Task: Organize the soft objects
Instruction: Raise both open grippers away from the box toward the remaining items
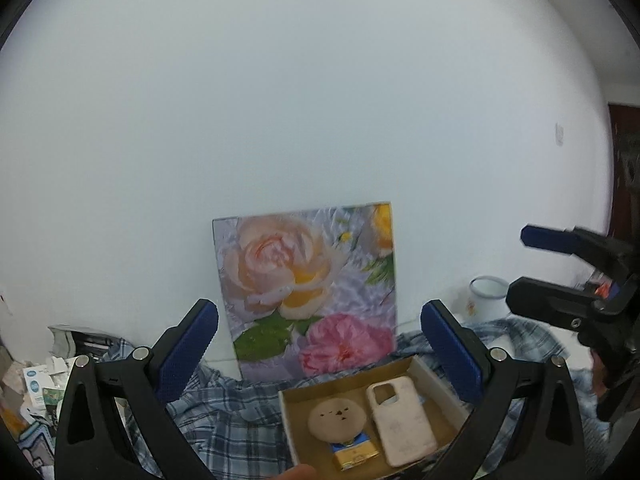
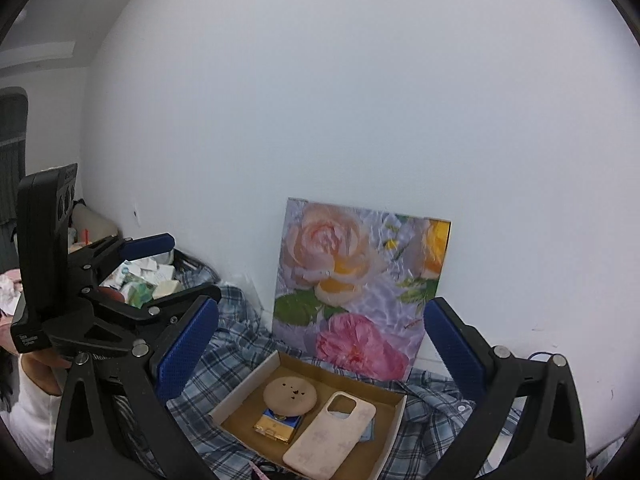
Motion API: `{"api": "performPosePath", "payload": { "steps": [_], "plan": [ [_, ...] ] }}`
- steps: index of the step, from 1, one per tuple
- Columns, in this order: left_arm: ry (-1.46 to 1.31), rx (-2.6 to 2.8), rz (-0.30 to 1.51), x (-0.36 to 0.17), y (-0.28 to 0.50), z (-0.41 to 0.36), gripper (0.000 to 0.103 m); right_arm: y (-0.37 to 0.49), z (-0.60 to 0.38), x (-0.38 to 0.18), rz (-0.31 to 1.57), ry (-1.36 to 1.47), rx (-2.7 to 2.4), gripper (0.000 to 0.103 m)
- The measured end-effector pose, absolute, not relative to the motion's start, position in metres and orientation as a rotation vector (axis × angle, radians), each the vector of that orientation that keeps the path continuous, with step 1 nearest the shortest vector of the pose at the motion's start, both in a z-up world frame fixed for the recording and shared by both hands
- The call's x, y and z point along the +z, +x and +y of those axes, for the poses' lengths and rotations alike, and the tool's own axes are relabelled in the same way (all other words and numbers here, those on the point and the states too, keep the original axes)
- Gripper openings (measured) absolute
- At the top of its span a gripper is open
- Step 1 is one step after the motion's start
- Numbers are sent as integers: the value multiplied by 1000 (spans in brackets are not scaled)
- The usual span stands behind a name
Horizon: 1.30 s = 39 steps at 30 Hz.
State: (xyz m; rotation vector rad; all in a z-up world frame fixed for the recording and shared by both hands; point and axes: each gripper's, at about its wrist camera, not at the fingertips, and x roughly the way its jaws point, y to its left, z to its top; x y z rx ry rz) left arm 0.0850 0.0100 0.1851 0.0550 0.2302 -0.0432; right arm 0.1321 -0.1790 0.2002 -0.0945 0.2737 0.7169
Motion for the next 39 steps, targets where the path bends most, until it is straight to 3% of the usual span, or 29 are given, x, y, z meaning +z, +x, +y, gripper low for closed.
{"api": "performPosePath", "payload": {
  "steps": [12, 25, 39],
  "plan": [
    [-11, -180, 296, 192, 55, 6, 103, 94, -211, 209, 232, -57, 757, 102],
    [49, -212, 392, 153, 34, -10, 103, 63, -232, 160, 305, -78, 762, 102],
    [81, -249, 578, 89, 44, -12, 103, 82, -242, 71, 496, -69, 735, 102]
  ]
}}
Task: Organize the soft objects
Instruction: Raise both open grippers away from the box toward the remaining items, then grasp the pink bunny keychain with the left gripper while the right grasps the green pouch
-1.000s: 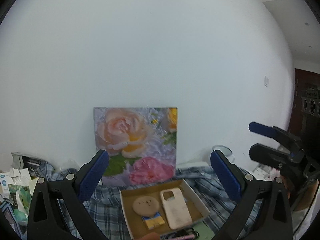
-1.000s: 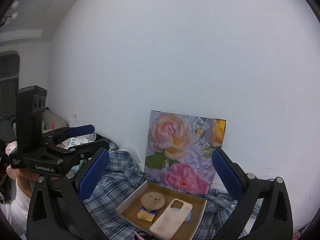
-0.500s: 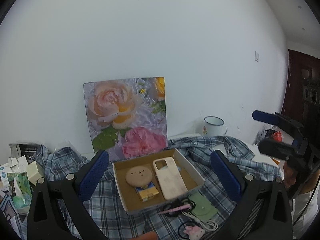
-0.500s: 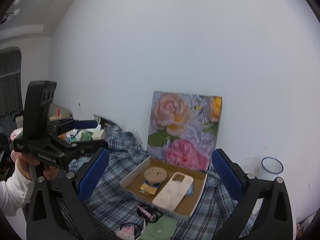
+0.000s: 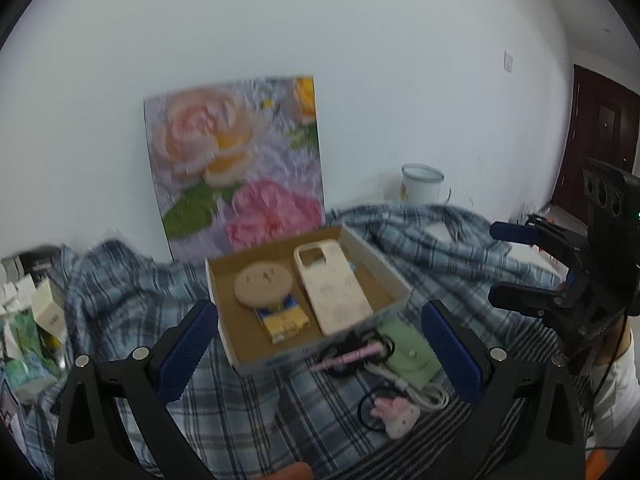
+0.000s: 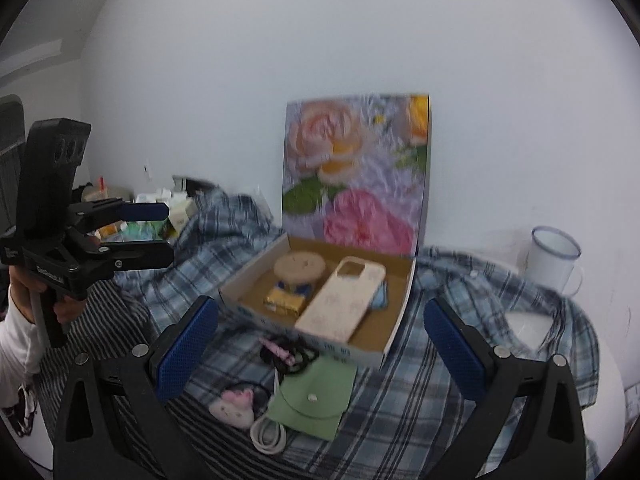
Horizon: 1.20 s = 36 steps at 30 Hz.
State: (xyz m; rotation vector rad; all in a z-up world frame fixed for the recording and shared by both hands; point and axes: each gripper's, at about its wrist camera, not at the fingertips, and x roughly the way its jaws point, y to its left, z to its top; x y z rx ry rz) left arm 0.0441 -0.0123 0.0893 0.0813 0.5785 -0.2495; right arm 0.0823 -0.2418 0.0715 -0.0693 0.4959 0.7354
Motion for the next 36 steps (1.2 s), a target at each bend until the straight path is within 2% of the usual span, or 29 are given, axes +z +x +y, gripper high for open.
{"api": "performPosePath", "payload": {
  "steps": [21, 23, 27, 29, 33, 35, 36],
  "plan": [
    [61, -423, 850, -9, 64, -33, 101, 113, -226, -11, 723, -104, 734, 102],
    [60, -427, 851, -15, 63, -35, 95, 118, -226, -17, 759, -93, 725, 102],
    [33, -495, 897, -24, 65, -38, 92, 124, -225, -24, 806, -85, 717, 102],
    [27, -519, 919, -28, 64, -41, 87, 126, -225, -26, 818, -81, 713, 102],
    [44, -535, 951, -35, 65, -46, 83, 128, -225, -28, 830, -77, 709, 102],
    [45, -549, 969, -38, 67, -48, 69, 128, -224, -29, 836, -79, 708, 102],
    [47, -555, 978, -39, 67, -49, 66, 128, -224, -29, 839, -81, 707, 102]
  ]
}}
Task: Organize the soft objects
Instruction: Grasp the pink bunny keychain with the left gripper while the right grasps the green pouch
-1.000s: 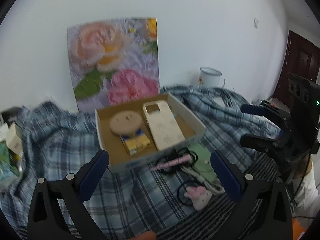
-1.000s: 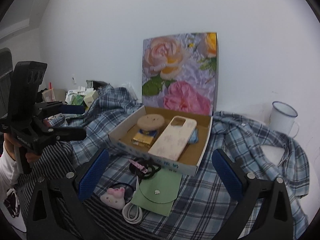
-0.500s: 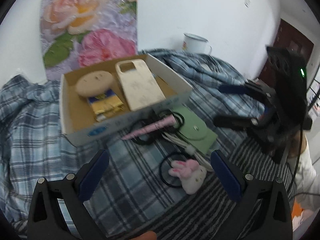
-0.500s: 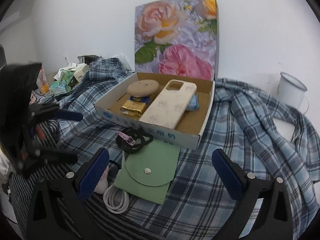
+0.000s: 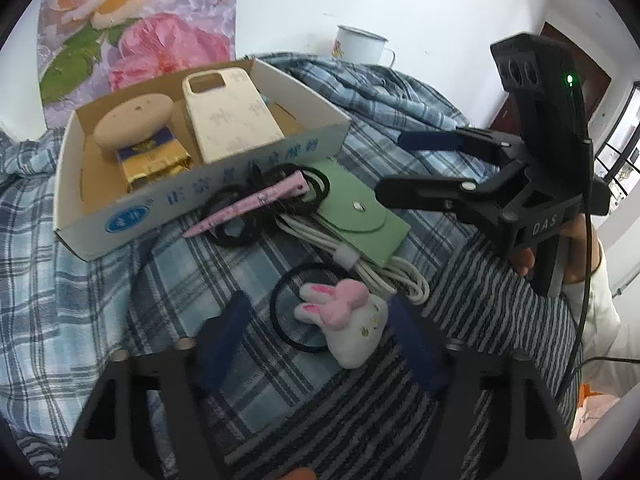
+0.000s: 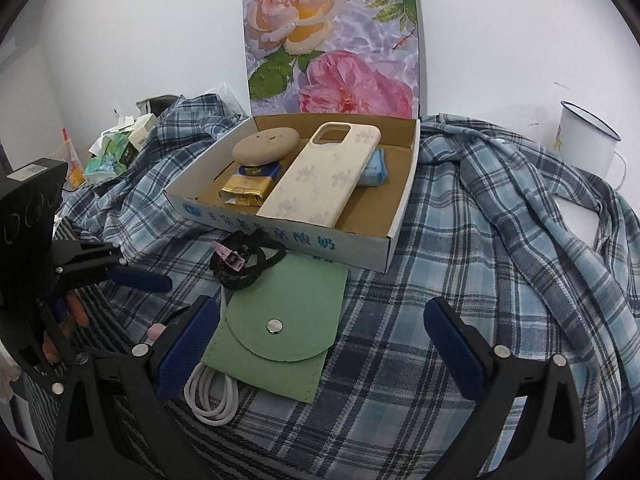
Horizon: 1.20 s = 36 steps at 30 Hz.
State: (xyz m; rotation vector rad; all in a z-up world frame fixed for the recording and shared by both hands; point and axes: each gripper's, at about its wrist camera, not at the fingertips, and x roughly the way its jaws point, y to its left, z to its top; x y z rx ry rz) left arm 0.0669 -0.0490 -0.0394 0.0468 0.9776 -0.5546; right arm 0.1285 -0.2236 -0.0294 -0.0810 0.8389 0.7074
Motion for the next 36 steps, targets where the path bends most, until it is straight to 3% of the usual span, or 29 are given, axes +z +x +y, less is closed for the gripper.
{"api": "performPosePath", "payload": {
  "steps": [12, 15, 17, 29, 31, 36],
  "plan": [
    [90, -601, 985, -44, 61, -59, 45, 130, -223, -32, 849, -89, 715, 102],
    [89, -613, 985, -44, 60, -59, 38, 127, -218, -32, 846, -110, 723, 102],
    [84, -618, 984, -43, 60, -59, 27, 125, -214, -32, 845, -126, 739, 102],
    [50, -585, 993, -44, 63, -51, 24, 126, -195, -47, 934, -153, 847, 101],
    [48, -584, 996, -44, 64, -50, 24, 128, -191, -52, 967, -163, 845, 91],
    [52, -581, 995, -45, 64, -51, 24, 123, -185, -52, 954, -207, 836, 84]
  ]
}}
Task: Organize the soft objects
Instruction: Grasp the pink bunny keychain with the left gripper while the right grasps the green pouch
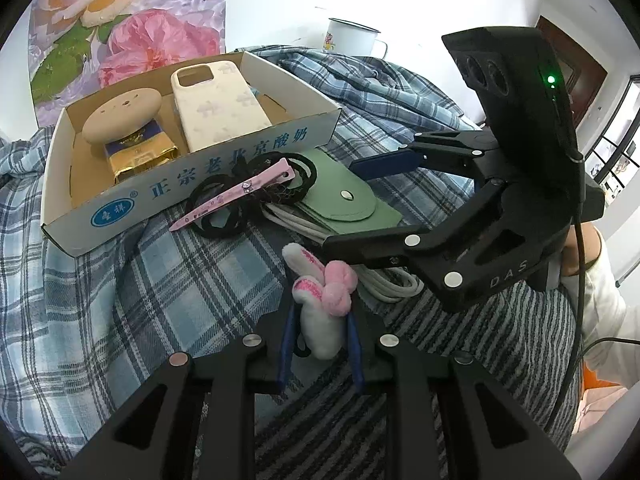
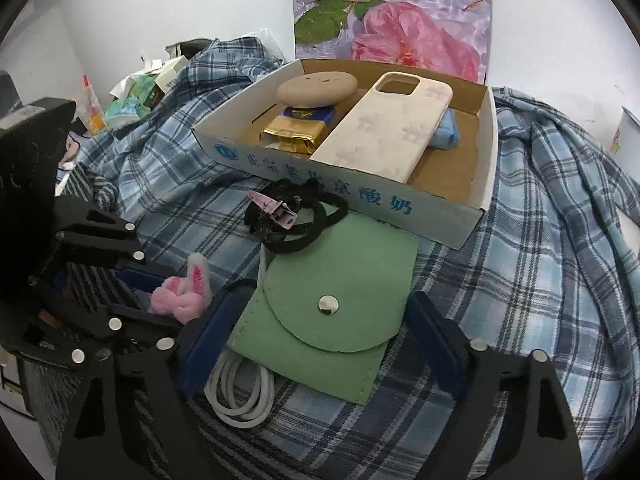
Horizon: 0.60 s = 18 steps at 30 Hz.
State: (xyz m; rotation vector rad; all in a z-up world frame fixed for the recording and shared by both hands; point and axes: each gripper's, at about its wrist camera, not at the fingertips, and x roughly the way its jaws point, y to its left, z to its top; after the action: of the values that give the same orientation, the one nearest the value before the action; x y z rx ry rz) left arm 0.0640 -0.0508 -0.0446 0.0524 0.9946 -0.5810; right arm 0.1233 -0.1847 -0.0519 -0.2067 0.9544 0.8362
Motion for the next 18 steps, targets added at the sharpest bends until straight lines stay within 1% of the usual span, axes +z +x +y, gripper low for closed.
{"api": "performPosePath", "payload": {
  "steps": [5, 12, 13, 14, 15, 17, 18],
  "plan": [
    [43, -583, 998, -45, 64, -50, 24, 124, -190, -48, 937, -180, 853, 82],
    [28, -564, 998, -43, 66, -47, 24, 109, -198, -34, 867, -141, 935, 81],
    [28, -559, 996, -42, 66, -46, 24, 109, -199, -33, 865, -130, 940, 64],
    [30, -547, 997, -42, 66, -46, 24, 110, -201, -32, 864, -117, 948, 43],
    [25, -546, 999, -42, 67, -45, 24, 112, -202, -33, 870, -101, 948, 30],
    [19, -548, 1001, -43, 68, -44, 24, 116, -207, -34, 883, -59, 956, 30],
    [19, -549, 1002, -43, 68, -45, 24, 117, -209, -35, 892, -53, 939, 35]
  ]
}}
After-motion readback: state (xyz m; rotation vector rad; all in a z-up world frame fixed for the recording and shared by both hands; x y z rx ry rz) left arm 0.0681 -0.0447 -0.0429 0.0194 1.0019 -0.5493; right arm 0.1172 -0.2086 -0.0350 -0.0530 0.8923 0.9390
